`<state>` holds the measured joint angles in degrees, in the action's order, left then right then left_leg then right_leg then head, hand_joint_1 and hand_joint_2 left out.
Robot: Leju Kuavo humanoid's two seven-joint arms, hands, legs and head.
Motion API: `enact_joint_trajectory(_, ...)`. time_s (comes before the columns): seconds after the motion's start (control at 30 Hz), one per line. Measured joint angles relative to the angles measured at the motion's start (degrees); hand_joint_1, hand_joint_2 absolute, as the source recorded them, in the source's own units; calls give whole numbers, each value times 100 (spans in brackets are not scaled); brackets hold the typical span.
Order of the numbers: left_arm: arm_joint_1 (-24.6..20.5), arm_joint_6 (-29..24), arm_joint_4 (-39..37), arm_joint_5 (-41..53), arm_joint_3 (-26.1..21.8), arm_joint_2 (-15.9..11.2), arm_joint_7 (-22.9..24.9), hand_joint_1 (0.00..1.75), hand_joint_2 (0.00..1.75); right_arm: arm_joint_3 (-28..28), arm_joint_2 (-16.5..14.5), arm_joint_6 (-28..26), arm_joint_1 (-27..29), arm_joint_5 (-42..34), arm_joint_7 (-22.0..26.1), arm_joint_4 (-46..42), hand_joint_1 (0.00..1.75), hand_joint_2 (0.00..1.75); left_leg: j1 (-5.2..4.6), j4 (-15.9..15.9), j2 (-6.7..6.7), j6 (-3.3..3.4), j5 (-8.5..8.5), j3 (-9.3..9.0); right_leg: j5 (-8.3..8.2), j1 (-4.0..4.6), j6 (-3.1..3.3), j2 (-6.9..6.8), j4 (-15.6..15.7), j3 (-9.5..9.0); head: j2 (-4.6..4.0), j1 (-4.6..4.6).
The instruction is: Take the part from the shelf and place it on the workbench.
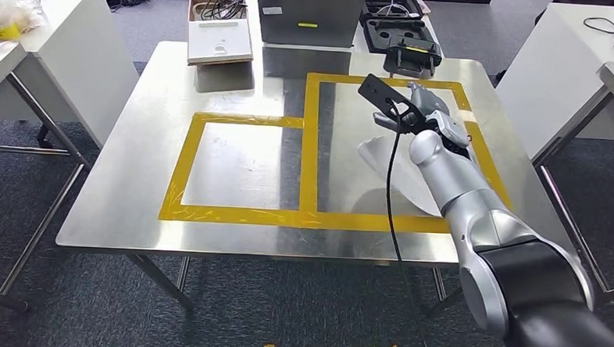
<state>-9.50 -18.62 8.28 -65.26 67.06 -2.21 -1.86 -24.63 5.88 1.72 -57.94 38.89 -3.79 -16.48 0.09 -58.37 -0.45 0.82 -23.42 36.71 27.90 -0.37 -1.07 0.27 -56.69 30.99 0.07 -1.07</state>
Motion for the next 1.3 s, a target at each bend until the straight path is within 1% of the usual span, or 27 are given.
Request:
enact_joint_trajectory(0.17,4,0,-1,-26,0,-1,51,0,0,2,-41,5,1,24,3,0,0,0,-1,2,0,-2,1,-1,1,1,2,-1,1,-1,-1,0)
enact_joint_trajectory(0.3,6,0,-2,-64,0,-2,107,0,0,7,-78,7,2,51,48,0,0,0,-17,-9,-1,9,-11,1,4,-14,-10,-1,5,-4,-1,0)
enact_joint_trajectory(0.37,8,0,-2,-80,0,-3,127,0,0,14,-97,6,2,56,116,0,0,0,-27,-18,-1,26,-22,1,12,-24,-27,-1,5,-9,-1,0)
enact_joint_trajectory(0.47,9,0,-3,-86,0,-4,137,0,0,35,-122,-3,0,56,230,0,0,0,-47,-35,-3,63,-35,-1,13,-43,-69,-1,6,-24,-1,0)
enact_joint_trajectory(0.53,8,0,-3,-94,0,-4,146,0,0,49,-134,-16,-5,56,320,-1,0,0,-30,-7,3,101,-10,-17,50,-53,-99,-2,-33,-20,0,0)
enact_joint_trajectory(0.57,6,0,-3,-100,0,-5,152,0,0,58,-140,-28,-10,54,382,-2,0,0,-16,11,8,120,4,-22,141,-55,-110,-3,-145,26,0,1)
enact_joint_trajectory(0.6,5,0,-3,-107,0,-6,160,0,0,67,-143,-44,-16,49,447,-3,0,0,-2,27,15,137,15,-27,299,-57,-122,-4,-381,126,0,1)
enact_joint_trajectory(0.63,4,0,-4,-112,0,-6,169,0,0,75,-146,-66,-21,40,517,-4,0,0,2,29,18,144,20,-24,504,-58,-132,-5,-745,284,0,1)
enact_joint_trajectory(0.67,5,0,-4,-117,0,-7,180,0,0,80,-150,-93,-23,28,593,-4,0,0,3,24,20,148,22,-15,707,-57,-140,-5,-1178,477,0,2)
enact_joint_trajectory(0.7,8,0,-4,-120,0,-7,189,0,0,85,-152,-123,-23,17,668,-4,0,0,3,15,21,147,23,-5,841,-58,-145,-5,-1557,647,0,2)
enact_joint_trajectory(0.73,12,0,-4,-122,0,-7,197,0,0,91,-155,-153,-23,9,741,-9,0,0,4,0,21,144,25,9,865,-61,-144,-5,-1764,739,0,2)
enact_joint_trajectory(0.77,15,0,-4,-124,0,-6,201,0,0,98,-160,-184,-27,3,816,-22,0,0,7,-19,21,139,28,24,772,-64,-139,-6,-1737,722,0,2)
enact_joint_trajectory(0.8,17,0,-4,-126,0,-5,203,0,0,108,-168,-213,-41,-2,892,-45,0,0,12,-43,20,129,33,41,589,-68,-132,-7,-1468,585,0,2)
enact_joint_trajectory(0.83,16,0,-4,-127,0,-3,204,0,0,123,-181,-239,-68,-7,966,-76,0,0,16,-69,19,113,40,62,402,-73,-123,-8,-1042,372,0,2)
enact_joint_trajectory(0.87,13,0,-5,-127,0,-3,204,0,0,141,-199,-265,-101,-11,1041,-110,0,0,15,-88,15,84,54,87,251,-62,-108,-6,-671,183,0,2)
enact_joint_trajectory(0.9,11,0,-5,-127,0,-3,205,0,0,158,-219,-284,-135,-14,1108,-144,0,0,14,-101,10,48,73,108,151,-47,-80,-1,-402,57,0,1)
enact_joint_trajectory(0.93,10,0,-5,-127,0,-4,208,0,0,172,-239,-297,-165,-14,1160,-173,0,0,11,-108,5,5,98,128,119,-31,-44,4,-267,9,0,1)
enact_joint_trajectory(0.97,12,0,-5,-127,0,-6,210,0,0,179,-261,-307,-185,-14,1202,-200,0,0,9,-99,0,-44,132,141,100,-9,-3,10,-268,33,0,0)
enact_joint_trajectory(1.03,22,0,-5,-127,1,-7,221,0,0,183,-307,-316,-206,-14,1280,-258,0,0,15,-82,-4,-137,173,170,40,-21,95,8,-232,89,0,-2)
enact_joint_trajectory(1.07,26,0,-5,-126,2,-8,226,0,0,184,-339,-320,-211,-14,1323,-291,0,0,20,-123,-1,-180,106,209,-10,-30,141,5,-217,122,0,-3)
enact_joint_trajectory(1.1,28,0,-6,-125,4,-8,233,0,0,184,-368,-323,-214,-14,1367,-326,0,0,25,-268,2,-214,-54,275,-64,-44,187,2,-200,161,0,-6)
enact_joint_trajectory(1.13,26,0,-6,-124,5,-9,237,0,0,184,-396,-326,-217,-11,1405,-355,0,0,34,-521,6,-241,-294,365,-113,-48,218,-1,-194,208,0,-9)
enact_joint_trajectory(1.17,22,0,-5,-123,7,-8,239,0,0,184,-420,-326,-216,-7,1433,-379,0,0,35,-864,9,-265,-561,467,-158,-43,238,-1,-194,262,-1,-11)
enact_joint_trajectory(1.2,18,0,-5,-122,8,-7,243,0,0,184,-437,-326,-213,-3,1456,-398,0,0,38,-1220,9,-281,-774,551,-203,-38,251,-2,-196,323,-1,-13)
enact_joint_trajectory(1.23,15,0,-4,-121,8,-6,244,0,0,184,-453,-326,-206,2,1481,-418,0,0,38,-1478,9,-292,-878,582,-251,-31,252,-2,-200,388,-1,-13)
enact_joint_trajectory(1.27,13,0,-4,-120,9,-4,246,0,0,184,-466,-325,-195,5,1505,-441,0,0,38,-1574,9,-293,-871,533,-299,-25,249,-2,-207,456,-1,-13)
enact_joint_trajectory(1.3,11,0,-4,-119,10,-4,249,0,0,184,-477,-325,-182,5,1531,-471,0,0,38,-1463,9,-285,-771,381,-346,-22,240,-1,-216,523,0,-13)
